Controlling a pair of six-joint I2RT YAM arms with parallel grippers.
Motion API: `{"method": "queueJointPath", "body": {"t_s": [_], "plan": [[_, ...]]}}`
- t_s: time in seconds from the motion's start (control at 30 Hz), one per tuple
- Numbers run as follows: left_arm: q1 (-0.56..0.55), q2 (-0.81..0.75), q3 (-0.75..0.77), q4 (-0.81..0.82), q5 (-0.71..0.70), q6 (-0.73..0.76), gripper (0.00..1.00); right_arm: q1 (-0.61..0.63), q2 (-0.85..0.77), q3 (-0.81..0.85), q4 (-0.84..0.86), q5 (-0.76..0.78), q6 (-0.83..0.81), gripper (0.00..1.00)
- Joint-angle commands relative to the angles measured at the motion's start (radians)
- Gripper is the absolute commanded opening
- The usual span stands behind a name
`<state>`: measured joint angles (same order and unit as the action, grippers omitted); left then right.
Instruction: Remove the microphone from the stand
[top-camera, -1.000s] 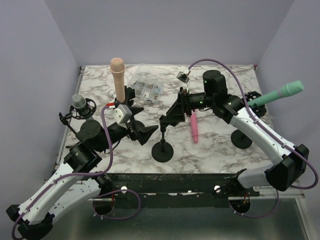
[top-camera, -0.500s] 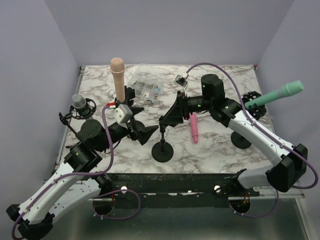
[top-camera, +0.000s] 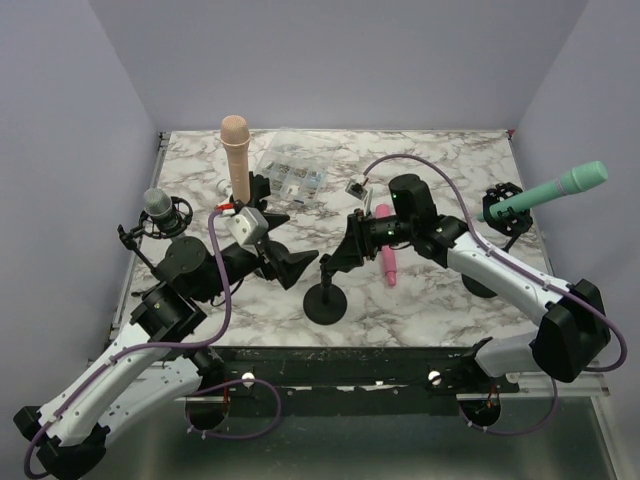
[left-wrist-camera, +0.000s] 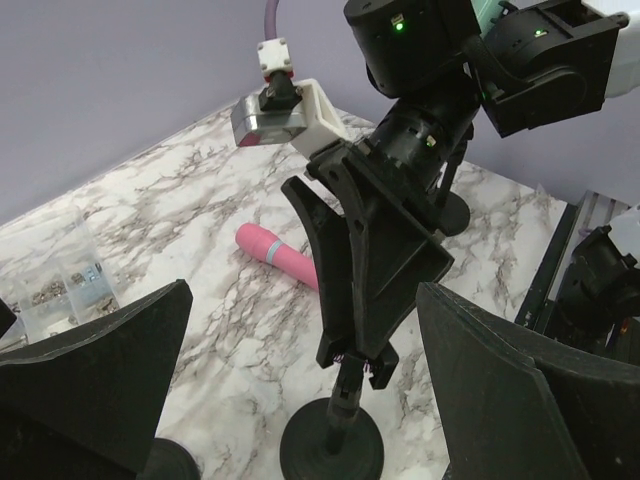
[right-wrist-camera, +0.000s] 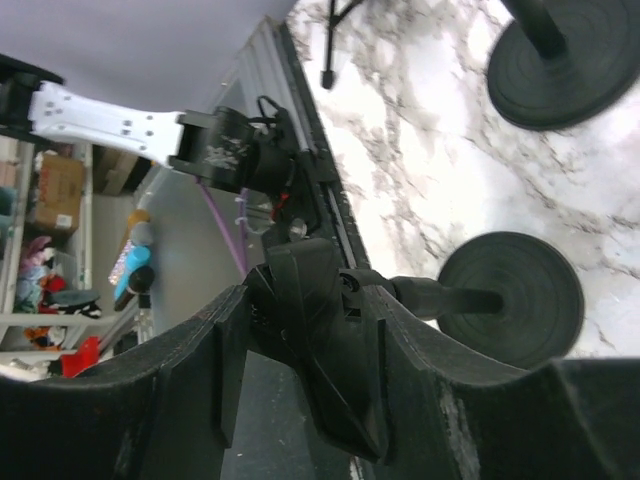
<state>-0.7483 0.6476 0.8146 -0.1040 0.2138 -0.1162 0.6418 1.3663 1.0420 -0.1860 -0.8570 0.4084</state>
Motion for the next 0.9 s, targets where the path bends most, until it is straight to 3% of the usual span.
{"method": "queueJointPath", "body": {"t_s": [0.0, 0.3, 0.57, 0.73, 0.87], "plan": [[-0.005, 0.006, 0.005, 0.005, -0.002, 0.011, 0.99, 0.013, 0.045, -0.033, -0.083, 0.108, -0.047, 0.57], [-0.005, -0.008, 0.027, 0.015, -0.025, 0.004, 0.99, 0.015, -0.055, 0.075, -0.157, 0.176, -0.129, 1.00], [-0.004, -0.005, 0.149, -0.011, -0.013, 0.016, 0.99, 0.031, -0.134, 0.120, -0.197, 0.240, -0.368, 1.00], [-0.004, -0.043, 0.101, -0.016, -0.056, 0.061, 0.99, 0.180, -0.145, 0.111, -0.221, 0.430, -0.547, 1.00], [-0.004, -0.081, 0.052, -0.014, -0.056, 0.072, 0.99, 0.233, -0.086, 0.146, -0.283, 0.517, -0.632, 1.00]]}}
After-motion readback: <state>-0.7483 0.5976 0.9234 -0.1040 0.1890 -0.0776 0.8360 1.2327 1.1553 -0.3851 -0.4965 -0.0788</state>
